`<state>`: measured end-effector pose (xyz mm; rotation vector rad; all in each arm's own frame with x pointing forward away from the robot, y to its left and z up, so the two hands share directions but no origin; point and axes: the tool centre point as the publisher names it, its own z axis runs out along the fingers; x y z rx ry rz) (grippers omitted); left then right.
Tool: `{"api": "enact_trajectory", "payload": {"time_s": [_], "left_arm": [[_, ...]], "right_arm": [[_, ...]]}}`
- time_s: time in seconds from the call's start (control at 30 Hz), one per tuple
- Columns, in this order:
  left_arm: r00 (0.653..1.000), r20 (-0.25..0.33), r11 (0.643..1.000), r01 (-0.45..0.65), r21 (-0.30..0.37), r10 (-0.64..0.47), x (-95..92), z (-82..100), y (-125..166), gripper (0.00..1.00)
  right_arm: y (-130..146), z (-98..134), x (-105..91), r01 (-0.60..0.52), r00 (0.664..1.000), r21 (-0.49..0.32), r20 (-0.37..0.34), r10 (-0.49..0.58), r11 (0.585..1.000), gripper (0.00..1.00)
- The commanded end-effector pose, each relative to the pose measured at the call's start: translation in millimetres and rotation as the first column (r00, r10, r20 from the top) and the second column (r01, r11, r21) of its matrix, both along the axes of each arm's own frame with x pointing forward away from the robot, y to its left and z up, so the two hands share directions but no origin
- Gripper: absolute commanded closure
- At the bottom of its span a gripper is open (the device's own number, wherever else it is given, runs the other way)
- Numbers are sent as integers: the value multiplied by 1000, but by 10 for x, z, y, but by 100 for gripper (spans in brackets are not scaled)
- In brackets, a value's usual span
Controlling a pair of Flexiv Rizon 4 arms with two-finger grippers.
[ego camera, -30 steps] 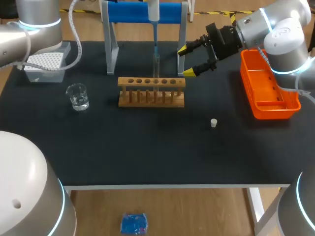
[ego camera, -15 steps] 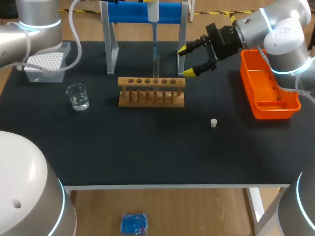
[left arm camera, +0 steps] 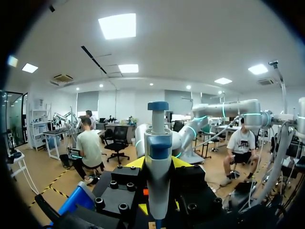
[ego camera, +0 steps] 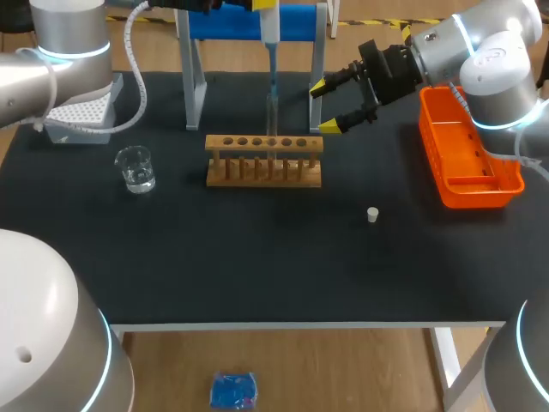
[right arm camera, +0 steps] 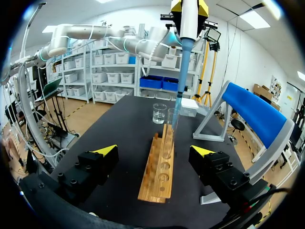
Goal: Invert the test tube, pick up the pipette, mount the tip to pipette, aspirate from beaker and dispense into the tube, eject the tip, return the pipette, and cap with the stopper.
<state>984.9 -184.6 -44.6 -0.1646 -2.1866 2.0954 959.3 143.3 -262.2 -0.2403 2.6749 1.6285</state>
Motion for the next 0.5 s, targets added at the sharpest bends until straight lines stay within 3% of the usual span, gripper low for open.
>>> {"api": "enact_trajectory", "payload": {"time_s": [0.03,0.5], "left_arm": [[1000,2,1000,-10,4,10,-45,-5,5,100],[1000,18,1000,-18,11,18,-88,-49,-11,100]], "right_arm": [[-7,7,9,-3,1000,-3,-2,3,1000,0],[-7,7,9,-3,1000,-3,-2,3,1000,0]]}}
